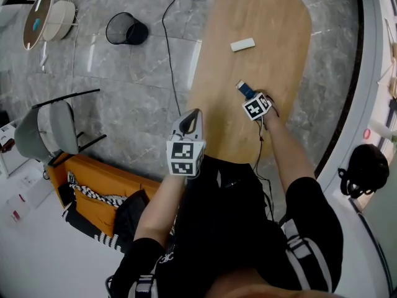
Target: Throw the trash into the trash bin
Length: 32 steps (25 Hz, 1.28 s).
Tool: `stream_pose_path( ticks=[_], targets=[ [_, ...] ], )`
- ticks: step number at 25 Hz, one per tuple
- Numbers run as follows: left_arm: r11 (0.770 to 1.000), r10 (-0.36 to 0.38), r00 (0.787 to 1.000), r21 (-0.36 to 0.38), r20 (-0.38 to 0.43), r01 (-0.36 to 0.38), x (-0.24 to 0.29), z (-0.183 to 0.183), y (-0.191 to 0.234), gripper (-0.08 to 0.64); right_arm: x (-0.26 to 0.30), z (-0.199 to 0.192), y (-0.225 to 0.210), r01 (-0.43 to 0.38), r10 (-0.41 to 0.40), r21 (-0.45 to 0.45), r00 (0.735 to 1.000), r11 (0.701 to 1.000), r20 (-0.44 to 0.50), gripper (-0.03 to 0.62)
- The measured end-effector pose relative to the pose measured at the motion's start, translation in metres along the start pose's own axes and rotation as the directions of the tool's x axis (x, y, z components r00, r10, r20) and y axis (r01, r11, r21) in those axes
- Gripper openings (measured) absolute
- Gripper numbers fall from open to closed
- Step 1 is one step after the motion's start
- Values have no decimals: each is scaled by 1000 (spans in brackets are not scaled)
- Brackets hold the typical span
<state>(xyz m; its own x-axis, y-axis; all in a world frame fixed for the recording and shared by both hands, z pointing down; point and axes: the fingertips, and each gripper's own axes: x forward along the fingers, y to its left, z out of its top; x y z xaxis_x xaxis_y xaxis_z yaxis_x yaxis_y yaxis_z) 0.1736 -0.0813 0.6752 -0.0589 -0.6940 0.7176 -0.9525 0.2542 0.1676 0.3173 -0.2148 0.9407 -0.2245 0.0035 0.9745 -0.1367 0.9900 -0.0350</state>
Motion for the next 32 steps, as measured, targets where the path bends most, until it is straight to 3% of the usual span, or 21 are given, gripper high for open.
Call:
stream_pose_path(
  ticks=[3,6,10,14,17,24,28,32],
  targets=[
    [1000,11,1000,-24,20,-10,-4,8,2,12,-35,32,-2,24,-34,66,989,997,143,181],
    [999,16,999,-36,51,-14,-11,26,-1,12,-89,66,-3,51,-104,168,940,984,326,181],
    [999,19,994,-42,105,-15,-27,59,-6,12,-184,98,-8,62,-229,323,828,944,512,181],
    [999,18,985,-35,171,-12,-47,92,-16,12,-273,115,-6,47,-312,396,703,917,639,179],
    [999,19,974,-42,225,-10,-67,118,-27,12,-337,126,-2,29,-338,409,617,912,711,179],
    [997,51,934,-77,353,-25,-111,169,-45,12,-464,138,-1,104,-397,390,399,915,826,178],
    [999,48,906,-28,422,-40,-141,199,-61,12,-510,136,-1,104,-414,403,315,909,854,178],
    [999,44,883,-16,468,-41,-164,222,-72,12,-534,137,-2,98,-418,407,269,908,868,178]
  ],
)
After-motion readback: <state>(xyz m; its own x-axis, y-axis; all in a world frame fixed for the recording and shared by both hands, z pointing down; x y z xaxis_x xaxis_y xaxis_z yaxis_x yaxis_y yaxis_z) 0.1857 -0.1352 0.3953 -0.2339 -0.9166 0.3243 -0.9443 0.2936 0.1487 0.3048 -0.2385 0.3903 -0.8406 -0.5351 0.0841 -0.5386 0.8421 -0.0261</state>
